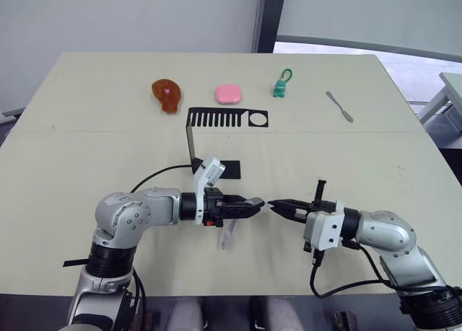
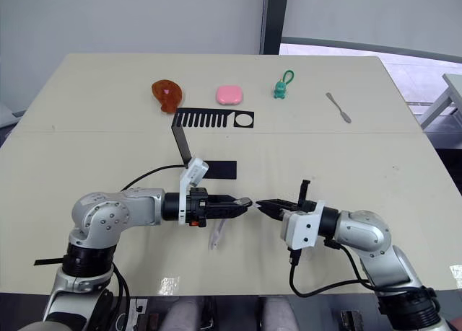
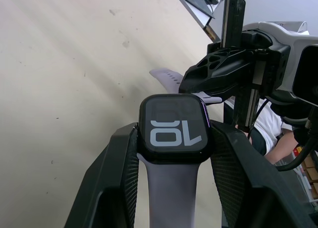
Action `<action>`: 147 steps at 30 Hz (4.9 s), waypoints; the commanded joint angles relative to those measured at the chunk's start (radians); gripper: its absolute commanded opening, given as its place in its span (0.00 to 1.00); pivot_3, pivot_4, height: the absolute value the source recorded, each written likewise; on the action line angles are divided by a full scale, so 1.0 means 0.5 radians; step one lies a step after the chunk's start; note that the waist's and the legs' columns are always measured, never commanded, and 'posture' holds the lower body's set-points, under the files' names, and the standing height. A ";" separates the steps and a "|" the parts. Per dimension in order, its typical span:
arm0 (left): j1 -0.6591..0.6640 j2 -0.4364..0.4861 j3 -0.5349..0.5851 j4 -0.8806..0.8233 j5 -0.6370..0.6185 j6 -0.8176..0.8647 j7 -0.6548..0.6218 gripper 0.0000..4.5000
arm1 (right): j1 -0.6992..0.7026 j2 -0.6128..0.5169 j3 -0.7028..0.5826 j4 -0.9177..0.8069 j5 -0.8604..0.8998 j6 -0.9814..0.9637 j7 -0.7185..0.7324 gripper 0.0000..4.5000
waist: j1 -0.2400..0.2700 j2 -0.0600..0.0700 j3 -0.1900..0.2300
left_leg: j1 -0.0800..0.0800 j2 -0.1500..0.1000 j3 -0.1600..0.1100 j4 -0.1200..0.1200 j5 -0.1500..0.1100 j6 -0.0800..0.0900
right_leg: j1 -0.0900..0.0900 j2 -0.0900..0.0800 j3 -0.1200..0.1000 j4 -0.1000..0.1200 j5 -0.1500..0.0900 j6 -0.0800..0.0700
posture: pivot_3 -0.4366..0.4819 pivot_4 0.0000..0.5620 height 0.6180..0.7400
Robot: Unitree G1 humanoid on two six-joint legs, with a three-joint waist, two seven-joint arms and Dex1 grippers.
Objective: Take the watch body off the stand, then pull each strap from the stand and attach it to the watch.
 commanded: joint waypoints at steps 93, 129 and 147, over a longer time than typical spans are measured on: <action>-0.046 -0.089 -0.078 -0.054 0.054 -0.050 0.006 0.35 | -0.142 0.118 0.109 -0.172 -0.094 0.180 -0.035 0.00 | 0.000 0.000 0.000 | 0.000 0.000 0.000 0.000 0.000 0.000 | 0.000 0.000 0.000 0.000 0.000 0.000 | 0.48 0.27 1.00; -0.025 0.001 -0.050 -0.043 0.085 -0.149 -0.078 0.35 | 0.039 -0.064 0.011 -0.132 0.012 0.267 0.064 0.44 | 0.001 0.000 0.000 | 0.000 -0.001 0.000 0.000 0.000 0.000 | 0.000 0.000 0.000 0.000 0.000 0.000 | 0.48 0.27 1.00; 0.428 0.642 -0.021 0.070 0.899 -2.497 -1.419 0.35 | 0.535 -0.255 -0.711 -0.293 0.979 0.537 0.047 0.99 | 0.007 0.000 0.000 | 0.000 0.000 0.001 -0.002 -0.001 0.000 | 0.001 -0.002 0.000 -0.005 -0.001 -0.002 | 0.48 0.27 1.00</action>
